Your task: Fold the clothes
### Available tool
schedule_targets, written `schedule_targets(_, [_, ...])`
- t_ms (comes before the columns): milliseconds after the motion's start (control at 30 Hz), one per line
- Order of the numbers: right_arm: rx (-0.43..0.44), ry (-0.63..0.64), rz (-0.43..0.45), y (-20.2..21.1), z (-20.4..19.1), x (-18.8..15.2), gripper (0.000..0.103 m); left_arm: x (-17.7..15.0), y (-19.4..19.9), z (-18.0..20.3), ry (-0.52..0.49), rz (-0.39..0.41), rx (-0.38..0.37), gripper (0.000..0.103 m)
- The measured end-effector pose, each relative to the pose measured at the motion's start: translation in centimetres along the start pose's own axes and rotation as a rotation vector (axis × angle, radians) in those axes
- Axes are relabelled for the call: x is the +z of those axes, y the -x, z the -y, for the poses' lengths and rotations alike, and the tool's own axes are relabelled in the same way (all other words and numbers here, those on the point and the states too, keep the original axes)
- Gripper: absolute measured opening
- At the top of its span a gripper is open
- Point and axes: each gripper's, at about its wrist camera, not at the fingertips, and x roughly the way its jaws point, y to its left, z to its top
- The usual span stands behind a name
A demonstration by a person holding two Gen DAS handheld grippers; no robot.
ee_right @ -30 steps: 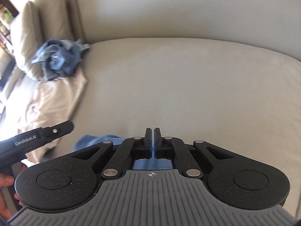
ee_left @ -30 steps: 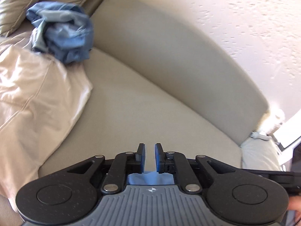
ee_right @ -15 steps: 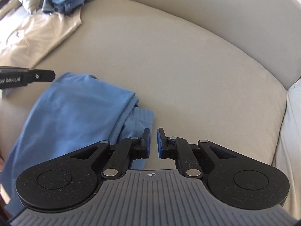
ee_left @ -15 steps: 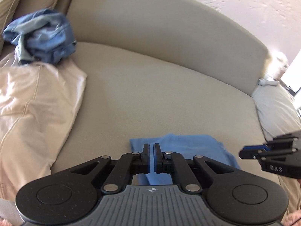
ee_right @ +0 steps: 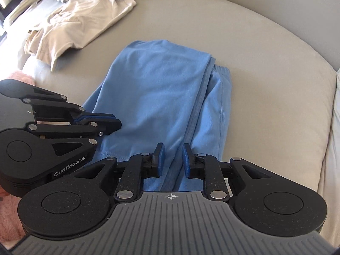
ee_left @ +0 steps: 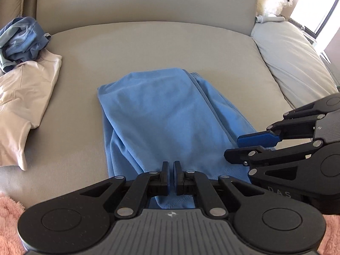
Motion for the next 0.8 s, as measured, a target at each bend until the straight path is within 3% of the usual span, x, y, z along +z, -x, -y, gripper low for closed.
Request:
schedule_targets(233, [-0.054,0.069,-0.035,2.9,-1.8,-2.7,0.040,-1.4,2.0,0.2,-0.004,-0.035,-0.016,0.004])
schedule_targets(567, [-0.095,0.065,0.036,5.9,-2.2,-3.8,0.040,-2.0,5.3,1.5,0.002,0.074,0.007,0.005])
schedule_targets(800, [-0.065,0.042,0.069,7.3,-1.6,-4.2,0.037,-2.2,5.1,2.4,0.021,0.055,0.044,0.005])
